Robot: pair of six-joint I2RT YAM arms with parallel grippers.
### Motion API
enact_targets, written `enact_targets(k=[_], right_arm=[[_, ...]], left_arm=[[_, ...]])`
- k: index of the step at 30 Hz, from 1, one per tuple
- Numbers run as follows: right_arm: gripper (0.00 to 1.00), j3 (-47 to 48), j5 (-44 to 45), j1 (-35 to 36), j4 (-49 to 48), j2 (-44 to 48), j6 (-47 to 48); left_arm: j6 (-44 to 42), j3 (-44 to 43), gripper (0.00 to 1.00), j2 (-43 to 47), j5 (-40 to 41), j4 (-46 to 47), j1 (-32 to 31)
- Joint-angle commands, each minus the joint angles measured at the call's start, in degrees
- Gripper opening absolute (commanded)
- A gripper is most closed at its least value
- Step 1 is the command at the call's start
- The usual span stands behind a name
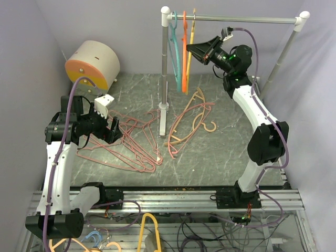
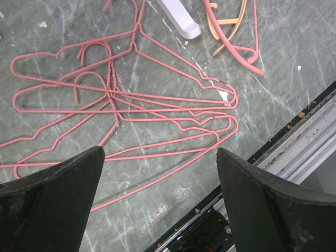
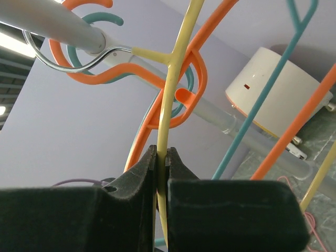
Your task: Organize the hangers
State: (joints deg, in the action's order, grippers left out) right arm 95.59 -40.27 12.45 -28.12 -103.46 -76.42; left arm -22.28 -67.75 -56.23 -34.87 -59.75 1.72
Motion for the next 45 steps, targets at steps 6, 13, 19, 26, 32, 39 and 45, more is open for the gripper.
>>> enact_targets(k=[6, 13, 19, 26, 32, 39, 45], right_arm=[[0.87, -5.91, 3.63, 0.32, 2.46, 9.56, 7.87], [1.0, -21.01, 20.59, 4.43, 18.87, 30.83, 26.8], [1.0, -35.95, 25.71, 4.84, 29.67, 37.16, 34.85], [0.95, -42.26, 33.48, 9.56, 34.88, 29.34, 36.29], [0.88, -38.61, 37.04, 16.28, 36.12, 17.98, 34.21], [0.8, -33.43, 40.85, 23.87, 35.98, 8.3, 32.41], [0.76, -31.17, 44.75, 25.98, 36.55, 3.56, 32.18]], left_arm=[[-0.68, 0.25, 0.99, 0.81, -1.26, 1.1, 0.48], [-1.22, 0.33, 1.0, -0.51, -1.19, 0.96, 0.74], [-1.36, 0.33, 0.99, -0.75, -1.0, 0.94, 1.25], [-1.5, 0.33, 0.99, -1.78, -1.23, 0.88, 1.51], [-1.15, 0.39, 0.99, -1.84, -0.8, 1.09, 1.51], [-1.03, 0.42, 0.99, -1.72, -0.64, 1.21, 1.54], [-0.92, 0.51, 0.99, -1.19, -0.5, 1.22, 1.54]])
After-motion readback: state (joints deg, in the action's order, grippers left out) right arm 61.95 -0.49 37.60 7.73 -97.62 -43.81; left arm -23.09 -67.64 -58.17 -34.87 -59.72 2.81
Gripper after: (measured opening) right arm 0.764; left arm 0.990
